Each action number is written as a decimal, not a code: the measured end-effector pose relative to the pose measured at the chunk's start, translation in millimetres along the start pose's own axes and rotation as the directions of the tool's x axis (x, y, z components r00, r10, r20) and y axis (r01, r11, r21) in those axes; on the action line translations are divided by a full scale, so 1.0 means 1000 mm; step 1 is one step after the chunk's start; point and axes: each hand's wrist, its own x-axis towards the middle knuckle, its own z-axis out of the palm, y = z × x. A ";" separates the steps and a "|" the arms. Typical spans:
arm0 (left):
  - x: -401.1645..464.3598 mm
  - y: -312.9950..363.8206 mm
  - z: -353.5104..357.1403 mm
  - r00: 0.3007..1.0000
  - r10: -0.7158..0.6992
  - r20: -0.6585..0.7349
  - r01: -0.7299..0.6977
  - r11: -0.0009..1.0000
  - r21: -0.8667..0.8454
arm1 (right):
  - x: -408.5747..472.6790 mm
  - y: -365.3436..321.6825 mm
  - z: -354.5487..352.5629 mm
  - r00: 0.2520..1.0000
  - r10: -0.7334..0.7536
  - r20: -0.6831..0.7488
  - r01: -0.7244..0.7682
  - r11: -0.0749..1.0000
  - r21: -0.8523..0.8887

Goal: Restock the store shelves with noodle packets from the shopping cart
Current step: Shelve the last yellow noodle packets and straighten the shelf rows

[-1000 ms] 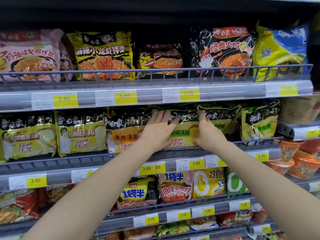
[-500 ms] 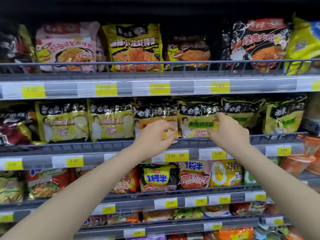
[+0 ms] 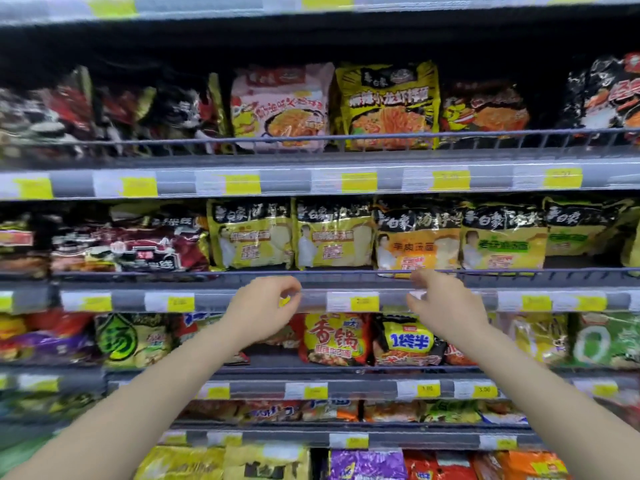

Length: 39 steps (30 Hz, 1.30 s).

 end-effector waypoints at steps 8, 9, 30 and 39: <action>-0.010 -0.067 0.031 0.994 -0.015 0.108 0.008 0.998 0.069 | -0.013 -0.040 0.081 0.997 0.014 0.082 -0.014 1.000 -0.006; -0.007 -0.073 0.043 0.994 -0.011 0.107 0.004 0.998 0.065 | -0.013 -0.039 0.095 0.996 0.007 0.089 -0.007 1.000 -0.006; 0.065 -0.151 0.235 0.992 -0.008 -0.128 -0.023 0.971 -0.237 | 0.016 0.008 0.279 0.852 -0.058 -0.520 -0.041 0.984 -0.175; 0.056 -0.144 0.239 0.979 0.143 -0.144 -0.178 0.947 -0.268 | 0.016 0.004 0.294 0.888 -0.061 -0.457 0.031 0.997 -0.071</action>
